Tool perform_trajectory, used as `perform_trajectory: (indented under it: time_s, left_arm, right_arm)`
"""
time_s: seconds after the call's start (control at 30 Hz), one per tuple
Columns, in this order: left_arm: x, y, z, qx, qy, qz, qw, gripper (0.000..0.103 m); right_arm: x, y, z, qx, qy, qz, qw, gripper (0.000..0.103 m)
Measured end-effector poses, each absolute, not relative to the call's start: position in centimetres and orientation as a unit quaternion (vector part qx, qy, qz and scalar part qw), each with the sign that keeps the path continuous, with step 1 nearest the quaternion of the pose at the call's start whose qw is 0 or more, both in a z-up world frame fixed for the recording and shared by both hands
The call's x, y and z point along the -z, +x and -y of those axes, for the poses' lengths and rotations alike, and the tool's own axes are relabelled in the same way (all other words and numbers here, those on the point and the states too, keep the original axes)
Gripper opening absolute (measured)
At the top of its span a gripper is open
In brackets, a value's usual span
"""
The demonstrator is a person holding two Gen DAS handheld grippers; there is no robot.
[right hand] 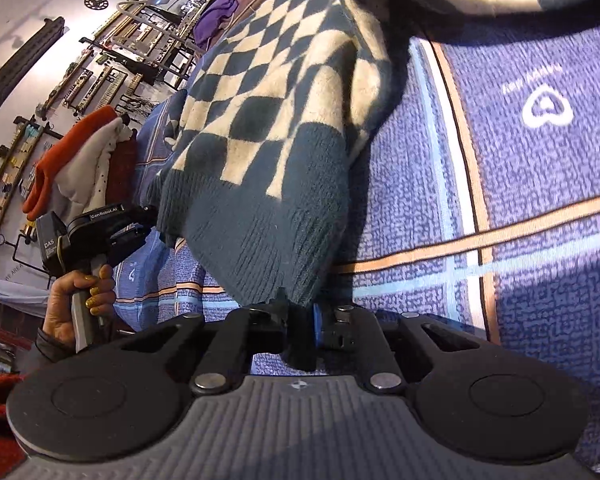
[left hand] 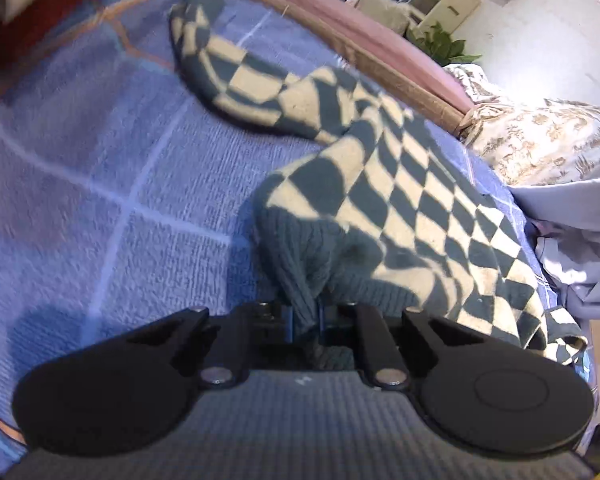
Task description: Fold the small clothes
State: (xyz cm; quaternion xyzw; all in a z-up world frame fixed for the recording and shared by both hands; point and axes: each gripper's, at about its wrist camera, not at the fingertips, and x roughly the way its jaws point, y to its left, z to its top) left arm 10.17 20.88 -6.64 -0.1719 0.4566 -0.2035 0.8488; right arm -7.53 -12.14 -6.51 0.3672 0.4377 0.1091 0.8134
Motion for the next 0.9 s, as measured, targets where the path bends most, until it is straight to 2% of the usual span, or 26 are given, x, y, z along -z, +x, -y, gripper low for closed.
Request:
perform_trajectory:
  time_s: [0.13,0.23,0.3,0.33,0.37,0.43,0.6,0.7,0.73,0.77,0.8,0.83,0.87,0.9]
  left_arm:
    - [2.1,9.2,-23.0,0.225,-0.189,-0.431,0.853,0.009]
    - [-0.1,8.3,-23.7,0.236,-0.177,-0.431,0.853,0.009]
    - [-0.3,7.8,-24.2,0.244,-0.163,-0.439,0.849,0.009]
    - [0.1,7.7,-24.4,0.233,-0.150,-0.446,0.851,0.009]
    - [0.9,7.5,-24.7,0.215,-0.136,-0.456,0.853,0.009]
    - [3.3,7.4,-25.8,0.180,-0.120,-0.491,0.844,0.009]
    - [6.8,6.7,-28.6,0.071,-0.046,-0.519,0.851,0.009]
    - [5.6,6.5,-29.9,0.061,-0.070,-0.513,0.854,0.011]
    - [4.8,6.4,-29.7,0.068,-0.069,-0.500,0.861,0.016]
    - [4.0,6.4,-29.1,0.082,-0.064,-0.486,0.868,0.023]
    - [3.2,6.3,-28.2,0.104,-0.065,-0.473,0.873,0.025]
    - [2.5,6.2,-26.9,0.127,-0.067,-0.462,0.875,0.028]
    - [2.0,6.1,-25.4,0.154,-0.066,-0.455,0.875,0.030]
    - [1.8,6.0,-23.7,0.181,-0.062,-0.449,0.873,0.031]
  right_arm:
    - [-1.2,-8.6,14.2,-0.126,0.339,-0.380,0.851,0.018]
    - [-8.1,-10.1,14.4,-0.142,0.252,-0.349,0.891,0.017]
    - [-10.6,-10.8,14.0,-0.157,0.207,-0.345,0.902,0.017]
    - [-10.8,-10.8,13.7,-0.170,0.189,-0.364,0.896,0.018]
    - [-10.3,-10.5,13.1,-0.181,0.167,-0.395,0.885,0.023]
    - [-7.4,-10.1,11.7,-0.187,0.147,-0.452,0.859,0.041]
    - [-0.5,-10.2,9.5,-0.159,0.146,-0.550,0.807,0.042]
    - [-1.0,-10.3,10.4,-0.116,0.155,-0.515,0.835,0.044]
    - [-1.6,-10.1,11.0,-0.108,0.161,-0.492,0.849,0.047]
    - [-2.1,-10.0,11.2,-0.105,0.162,-0.470,0.861,0.053]
    - [-2.6,-9.7,11.4,-0.101,0.160,-0.443,0.876,0.056]
    - [-2.8,-9.1,11.1,-0.097,0.155,-0.423,0.887,0.065]
    - [-2.7,-8.3,10.9,-0.098,0.147,-0.414,0.893,0.069]
    - [-2.5,-7.6,10.1,-0.105,0.135,-0.413,0.894,0.069]
